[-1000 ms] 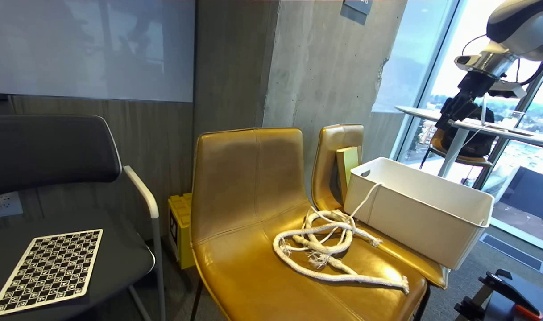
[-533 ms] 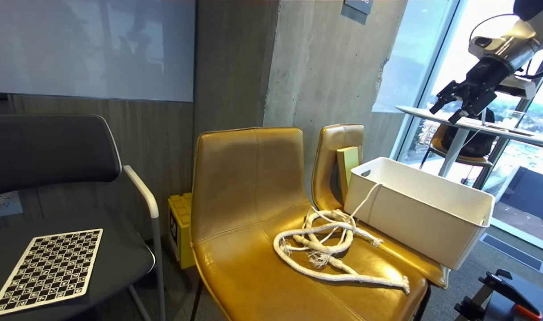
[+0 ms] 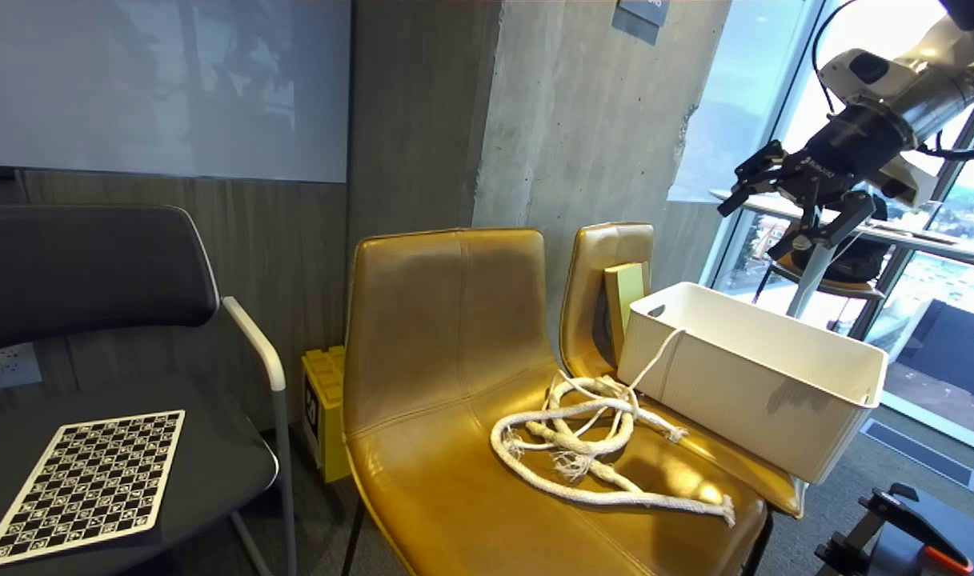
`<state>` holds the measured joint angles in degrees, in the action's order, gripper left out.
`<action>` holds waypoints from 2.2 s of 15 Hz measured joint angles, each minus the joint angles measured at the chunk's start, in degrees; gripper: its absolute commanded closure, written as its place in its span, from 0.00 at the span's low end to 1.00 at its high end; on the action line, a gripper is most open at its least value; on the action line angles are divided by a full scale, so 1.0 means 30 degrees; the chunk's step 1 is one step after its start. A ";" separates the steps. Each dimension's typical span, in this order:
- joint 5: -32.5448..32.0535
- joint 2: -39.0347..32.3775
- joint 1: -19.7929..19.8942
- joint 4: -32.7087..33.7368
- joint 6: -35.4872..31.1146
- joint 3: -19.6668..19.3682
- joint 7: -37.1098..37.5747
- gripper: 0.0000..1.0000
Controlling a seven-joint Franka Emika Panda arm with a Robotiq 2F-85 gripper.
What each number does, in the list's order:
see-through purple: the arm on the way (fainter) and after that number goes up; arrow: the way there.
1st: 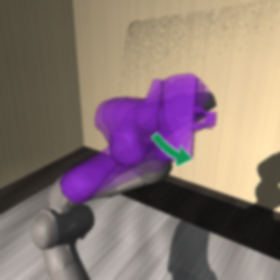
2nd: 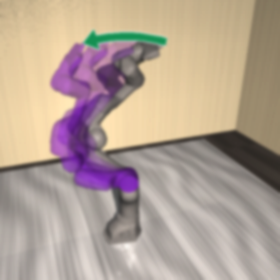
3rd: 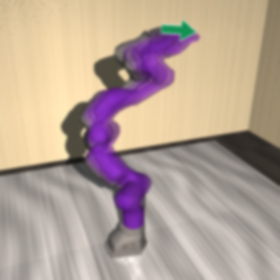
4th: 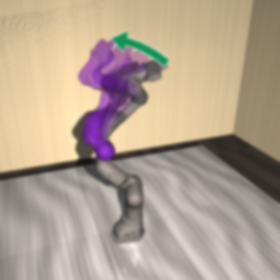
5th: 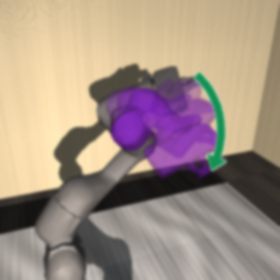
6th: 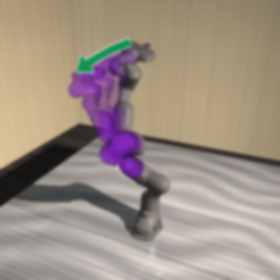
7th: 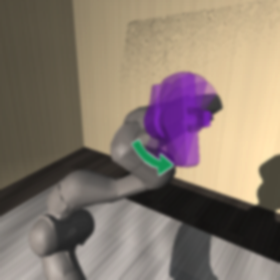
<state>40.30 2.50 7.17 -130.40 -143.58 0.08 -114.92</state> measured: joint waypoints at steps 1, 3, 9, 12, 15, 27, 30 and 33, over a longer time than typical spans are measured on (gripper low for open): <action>0.0241 0.0184 -0.0822 -0.0718 -0.0988 0.0340 -0.0106 0.00; 0.0799 0.0277 -0.2502 -0.1976 -0.3199 0.1188 -0.0139 0.00; 0.1937 -0.2431 -0.6098 -0.3895 -1.1209 0.4542 0.0111 0.00; 0.1227 -0.5321 -0.6604 -0.3433 -1.4202 0.4464 0.0132 0.00; -0.1195 -0.8504 -0.6904 -0.2222 -1.5712 0.2396 0.1028 0.00; -0.0916 -1.5708 -1.2524 0.3543 -1.3814 -0.5941 0.2713 0.49; -0.0917 -1.6127 -1.3594 0.4071 -1.2486 -0.7103 0.3915 0.71; -0.0920 -1.6265 -1.4478 0.4327 -1.1181 -0.8093 0.5099 0.93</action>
<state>37.54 -46.29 -36.26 -117.42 -177.13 -24.20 -99.62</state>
